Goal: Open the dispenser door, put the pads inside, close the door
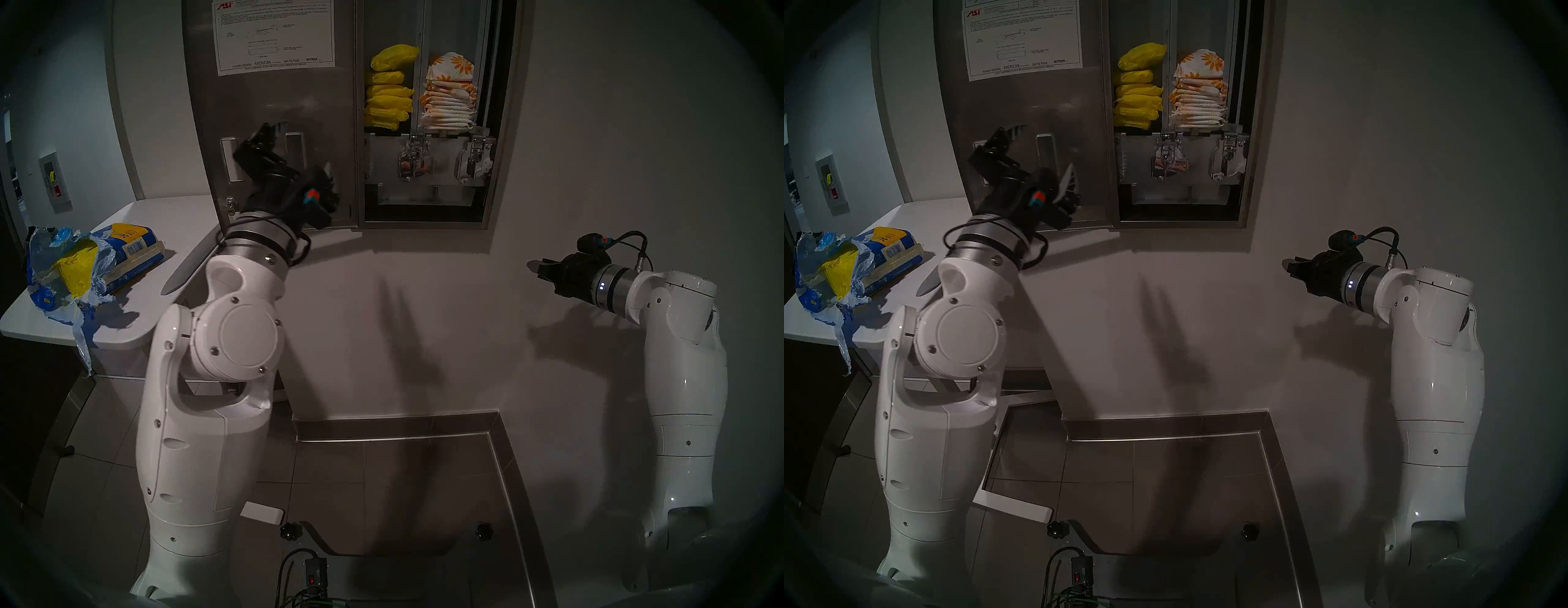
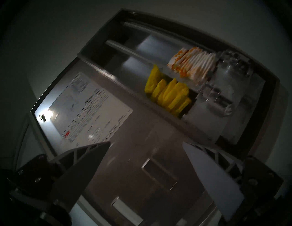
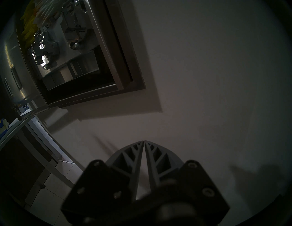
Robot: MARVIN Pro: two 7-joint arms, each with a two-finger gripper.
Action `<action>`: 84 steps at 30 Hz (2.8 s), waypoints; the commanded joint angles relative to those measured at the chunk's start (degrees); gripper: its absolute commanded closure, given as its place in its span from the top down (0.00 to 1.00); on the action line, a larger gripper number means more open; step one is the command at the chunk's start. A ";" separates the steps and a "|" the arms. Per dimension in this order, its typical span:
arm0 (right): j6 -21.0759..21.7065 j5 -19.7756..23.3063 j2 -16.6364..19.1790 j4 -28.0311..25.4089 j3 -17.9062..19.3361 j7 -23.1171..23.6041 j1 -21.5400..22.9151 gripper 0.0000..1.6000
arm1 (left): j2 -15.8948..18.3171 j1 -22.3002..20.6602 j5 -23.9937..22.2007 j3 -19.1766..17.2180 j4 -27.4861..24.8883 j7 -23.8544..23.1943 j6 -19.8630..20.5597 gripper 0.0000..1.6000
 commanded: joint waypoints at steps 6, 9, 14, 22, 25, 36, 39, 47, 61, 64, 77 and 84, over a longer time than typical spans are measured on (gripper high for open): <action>-0.11 0.10 0.34 -1.59 0.11 -0.01 1.55 0.33 | -1.80 -5.87 -8.86 -13.26 -1.36 -0.70 3.53 1.00; -0.14 0.12 0.35 -1.55 0.11 0.01 1.53 0.33 | -3.24 -7.71 -11.66 -15.88 -1.24 -1.25 6.56 1.00; -0.15 0.12 0.35 -1.55 0.11 0.01 1.53 0.33 | -2.70 -10.07 -15.95 -20.18 -1.50 -2.79 10.25 1.00; -0.15 0.13 0.35 -1.53 0.10 0.02 1.53 0.33 | -0.76 -14.01 -23.98 -26.02 -0.50 -8.30 18.80 1.00; -0.15 0.13 0.36 -1.53 0.10 0.01 1.53 0.33 | 1.08 -15.29 -26.69 -28.22 1.05 -10.97 22.12 1.00; -0.19 0.15 0.36 -1.48 0.10 0.04 1.51 0.33 | 8.78 -20.70 -35.59 -34.62 9.82 -21.94 29.93 1.00; -0.20 0.16 0.37 -1.47 0.10 0.04 1.50 0.33 | 10.41 -21.79 -37.27 -35.68 11.97 -24.69 30.22 1.00; -0.20 0.16 0.37 -1.46 0.10 0.04 1.51 0.33 | 14.96 -24.97 -42.93 -36.84 17.75 -32.51 31.62 1.00; -0.14 0.17 0.38 -1.54 0.09 0.00 1.54 0.33 | 22.68 -30.54 -51.85 -34.61 30.03 -42.84 32.66 1.00; -0.14 0.17 0.38 -1.55 0.09 -0.01 1.54 0.33 | 23.59 -33.18 -51.73 -33.71 33.40 -43.56 32.57 1.00; -0.08 0.17 0.38 -1.60 0.09 -0.06 1.55 0.33 | 26.65 -36.89 -55.57 -28.15 42.71 -42.66 29.20 1.00; -0.09 0.18 0.38 -1.60 0.08 -0.06 1.55 0.33 | 25.44 -39.50 -57.61 -25.14 46.07 -40.58 27.60 1.00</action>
